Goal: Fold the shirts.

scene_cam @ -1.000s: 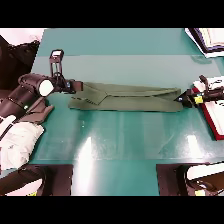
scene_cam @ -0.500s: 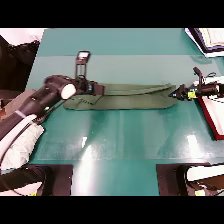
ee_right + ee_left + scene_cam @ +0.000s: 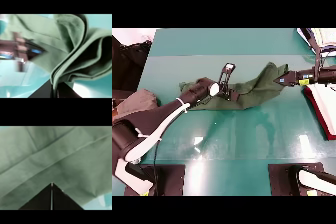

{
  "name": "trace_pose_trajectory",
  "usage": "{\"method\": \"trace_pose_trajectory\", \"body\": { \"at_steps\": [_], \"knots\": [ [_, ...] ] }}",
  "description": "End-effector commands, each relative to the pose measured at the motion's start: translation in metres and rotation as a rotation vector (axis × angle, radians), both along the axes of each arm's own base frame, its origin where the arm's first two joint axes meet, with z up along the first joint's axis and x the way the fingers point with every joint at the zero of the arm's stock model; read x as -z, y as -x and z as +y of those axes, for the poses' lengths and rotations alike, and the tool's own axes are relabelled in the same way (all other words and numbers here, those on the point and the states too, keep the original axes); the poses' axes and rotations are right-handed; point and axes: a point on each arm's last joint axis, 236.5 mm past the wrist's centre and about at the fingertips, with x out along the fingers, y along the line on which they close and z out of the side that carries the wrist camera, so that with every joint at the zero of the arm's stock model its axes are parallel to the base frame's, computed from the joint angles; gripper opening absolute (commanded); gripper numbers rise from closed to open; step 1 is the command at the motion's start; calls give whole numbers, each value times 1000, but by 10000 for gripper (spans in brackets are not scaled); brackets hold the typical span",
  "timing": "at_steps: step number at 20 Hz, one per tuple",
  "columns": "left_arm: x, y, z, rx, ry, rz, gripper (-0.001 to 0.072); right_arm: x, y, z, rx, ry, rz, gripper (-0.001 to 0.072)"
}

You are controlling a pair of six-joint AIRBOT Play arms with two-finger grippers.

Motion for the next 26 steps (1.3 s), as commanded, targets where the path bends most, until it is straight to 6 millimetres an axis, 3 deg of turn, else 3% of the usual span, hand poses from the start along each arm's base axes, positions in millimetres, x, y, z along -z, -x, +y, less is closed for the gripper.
{"method": "trace_pose_trajectory", "body": {
  "at_steps": [1,6,9,11,14,17,20,22,24,26],
  "knots": [
    [35,13,-2,35,-54,87,26,-36,16,34,-33,-16,-76,15],
    [30,8,14,37,-98,100,26,-49,30,70,-99,-29,-98,15],
    [2,-9,32,5,-92,95,26,-75,28,94,-148,-37,-162,14],
    [-39,-28,50,-36,-58,27,26,-87,25,112,-197,-41,-178,14],
    [-116,-48,92,-103,-17,-104,26,-93,19,151,-278,-56,-184,14],
    [-199,-53,155,-177,-40,-268,26,-91,15,199,-370,-71,-196,15],
    [-274,-40,223,-279,-80,-416,27,-86,10,253,-435,-92,-224,14],
    [-309,-23,260,-341,-97,-473,26,-78,2,287,-450,-109,-246,14],
    [-331,-3,287,-389,-105,-494,27,-67,-13,319,-427,-130,-275,15],
    [-341,14,303,-415,-126,-494,27,-54,-28,345,-387,-149,-301,15]
  ]
}}
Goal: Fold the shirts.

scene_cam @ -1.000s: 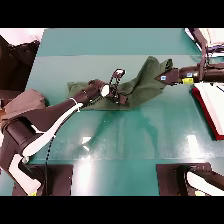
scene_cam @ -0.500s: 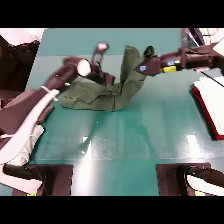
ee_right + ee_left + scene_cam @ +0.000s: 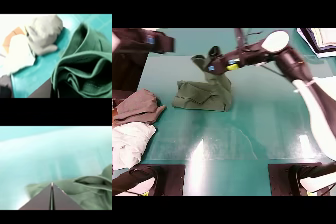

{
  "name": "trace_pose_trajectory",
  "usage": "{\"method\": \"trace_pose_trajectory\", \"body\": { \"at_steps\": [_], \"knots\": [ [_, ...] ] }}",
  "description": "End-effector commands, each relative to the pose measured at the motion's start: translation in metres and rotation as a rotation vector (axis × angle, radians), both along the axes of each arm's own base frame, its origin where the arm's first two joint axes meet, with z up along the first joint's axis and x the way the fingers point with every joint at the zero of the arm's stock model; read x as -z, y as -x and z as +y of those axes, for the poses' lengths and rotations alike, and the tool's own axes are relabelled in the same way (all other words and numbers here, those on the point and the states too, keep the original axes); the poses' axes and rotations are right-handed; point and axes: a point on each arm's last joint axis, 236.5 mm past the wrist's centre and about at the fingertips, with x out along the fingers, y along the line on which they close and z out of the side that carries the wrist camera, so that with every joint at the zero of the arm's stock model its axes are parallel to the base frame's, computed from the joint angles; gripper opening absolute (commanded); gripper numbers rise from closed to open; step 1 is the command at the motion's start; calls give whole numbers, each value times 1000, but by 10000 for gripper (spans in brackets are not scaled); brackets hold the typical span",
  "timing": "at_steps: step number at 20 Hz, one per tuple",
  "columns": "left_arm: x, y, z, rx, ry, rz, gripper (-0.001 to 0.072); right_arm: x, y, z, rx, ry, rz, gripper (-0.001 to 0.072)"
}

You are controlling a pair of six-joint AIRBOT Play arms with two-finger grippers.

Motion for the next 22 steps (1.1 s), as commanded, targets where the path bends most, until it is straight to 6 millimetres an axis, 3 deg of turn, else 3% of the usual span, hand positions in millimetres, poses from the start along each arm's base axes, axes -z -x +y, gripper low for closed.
{"method": "trace_pose_trajectory", "body": {
  "at_steps": [1,4,9,10,11,12,14,16,17,18,22],
  "knots": [
    [-26,34,42,-73,-51,-17,27,23,-22,55,47,-50,-38,15],
    [-13,49,47,-63,-94,52,27,59,-19,89,21,-39,-16,16],
    [2,61,49,-60,-111,132,27,111,-17,125,81,-84,101,30],
    [2,61,48,-59,-109,136,27,114,-15,134,85,-102,114,232],
    [3,62,47,-54,-103,138,27,114,-14,142,88,-124,124,487],
    [3,62,44,-49,-94,140,27,110,-12,150,96,-159,141,643],
    [4,63,43,-45,-88,146,27,100,-10,155,106,-194,153,667],
    [7,66,44,-45,-93,165,27,91,-9,140,66,-154,124,653],
    [10,69,44,-44,-99,181,27,89,-9,122,41,-117,126,641],
    [14,72,45,-44,-104,201,27,92,-11,99,28,-66,134,585],
    [16,75,46,-44,-107,216,27,129,-4,-25,-8,157,294,576]
  ]
}}
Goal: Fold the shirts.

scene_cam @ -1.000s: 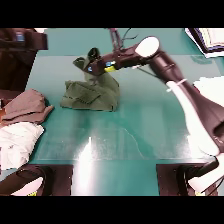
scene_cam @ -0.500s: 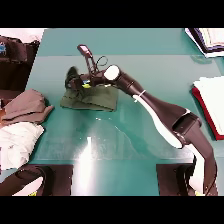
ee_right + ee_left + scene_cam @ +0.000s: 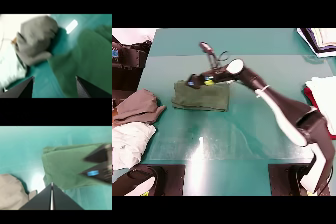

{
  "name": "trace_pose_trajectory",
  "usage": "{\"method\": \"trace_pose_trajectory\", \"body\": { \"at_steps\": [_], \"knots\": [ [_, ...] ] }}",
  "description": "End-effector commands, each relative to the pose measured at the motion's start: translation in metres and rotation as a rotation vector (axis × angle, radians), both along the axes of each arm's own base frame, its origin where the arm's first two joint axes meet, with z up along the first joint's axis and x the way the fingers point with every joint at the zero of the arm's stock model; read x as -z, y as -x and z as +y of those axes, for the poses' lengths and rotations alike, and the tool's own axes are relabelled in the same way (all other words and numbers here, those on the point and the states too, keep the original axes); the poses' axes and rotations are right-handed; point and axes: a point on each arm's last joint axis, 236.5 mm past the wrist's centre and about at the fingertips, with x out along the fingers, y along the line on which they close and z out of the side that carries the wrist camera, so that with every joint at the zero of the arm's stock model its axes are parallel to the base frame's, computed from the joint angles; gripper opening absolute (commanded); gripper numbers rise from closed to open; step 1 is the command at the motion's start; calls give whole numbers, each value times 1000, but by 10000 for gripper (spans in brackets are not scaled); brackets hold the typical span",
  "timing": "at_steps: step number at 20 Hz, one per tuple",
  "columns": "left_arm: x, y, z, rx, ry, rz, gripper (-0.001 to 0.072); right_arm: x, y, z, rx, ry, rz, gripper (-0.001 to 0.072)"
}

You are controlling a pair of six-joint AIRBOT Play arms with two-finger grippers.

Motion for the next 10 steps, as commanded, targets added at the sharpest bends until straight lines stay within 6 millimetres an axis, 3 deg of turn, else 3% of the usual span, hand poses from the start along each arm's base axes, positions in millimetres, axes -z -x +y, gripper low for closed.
{"method": "trace_pose_trajectory", "body": {
  "at_steps": [1,3,6,8,10],
  "knots": [
    [3,3,1,0,-4,16,27,33,22,-103,-47,176,177,576],
    [1,1,0,1,-1,5,27,51,21,-154,75,196,293,573],
    [1,0,0,2,-1,3,27,81,8,-206,320,188,385,574],
    [0,0,0,1,0,0,27,101,8,-215,397,176,418,577],
    [1,0,0,1,-1,2,27,119,13,-206,413,136,486,683]
  ]
}}
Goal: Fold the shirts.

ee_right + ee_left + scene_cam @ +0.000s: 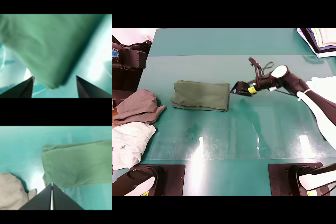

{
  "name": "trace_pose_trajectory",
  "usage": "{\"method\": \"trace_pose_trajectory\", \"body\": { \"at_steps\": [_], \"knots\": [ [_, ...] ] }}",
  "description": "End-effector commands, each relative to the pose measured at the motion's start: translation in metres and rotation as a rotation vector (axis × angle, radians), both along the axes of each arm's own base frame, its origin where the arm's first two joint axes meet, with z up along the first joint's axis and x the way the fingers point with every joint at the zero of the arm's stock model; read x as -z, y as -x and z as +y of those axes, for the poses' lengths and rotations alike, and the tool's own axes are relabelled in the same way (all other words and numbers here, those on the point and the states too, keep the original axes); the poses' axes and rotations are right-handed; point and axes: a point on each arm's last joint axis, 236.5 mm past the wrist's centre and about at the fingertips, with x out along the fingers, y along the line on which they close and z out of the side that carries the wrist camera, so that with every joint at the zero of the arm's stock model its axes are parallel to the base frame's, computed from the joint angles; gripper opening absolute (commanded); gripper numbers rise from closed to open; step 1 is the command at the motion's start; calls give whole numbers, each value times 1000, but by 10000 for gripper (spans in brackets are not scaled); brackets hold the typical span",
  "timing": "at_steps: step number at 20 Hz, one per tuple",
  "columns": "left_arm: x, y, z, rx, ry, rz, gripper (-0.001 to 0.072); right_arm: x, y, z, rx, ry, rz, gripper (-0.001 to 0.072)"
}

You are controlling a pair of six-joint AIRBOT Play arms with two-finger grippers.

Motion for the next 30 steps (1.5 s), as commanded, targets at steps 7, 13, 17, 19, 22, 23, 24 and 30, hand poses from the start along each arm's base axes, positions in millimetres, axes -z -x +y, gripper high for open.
{"method": "trace_pose_trajectory", "body": {
  "at_steps": [7,13,17,19,22,23,24,30],
  "knots": [
    [6,6,2,-2,-7,34,27,52,-7,58,73,-130,137,707],
    [9,10,3,2,-16,55,27,37,-28,120,12,-171,34,593],
    [10,11,3,2,-16,62,27,26,-25,144,-55,-182,-32,19],
    [11,12,3,2,-18,68,27,14,-28,143,-76,-189,-60,17],
    [14,15,4,23,-43,81,27,-28,-51,105,-47,-202,-119,16],
    [13,14,4,24,-43,78,27,-41,-62,80,-33,-174,-154,16],
    [13,14,4,24,-42,75,27,-53,-72,49,-15,-128,-193,16],
    [8,9,2,11,-23,49,27,-120,-113,-178,240,165,-355,16]
  ]
}}
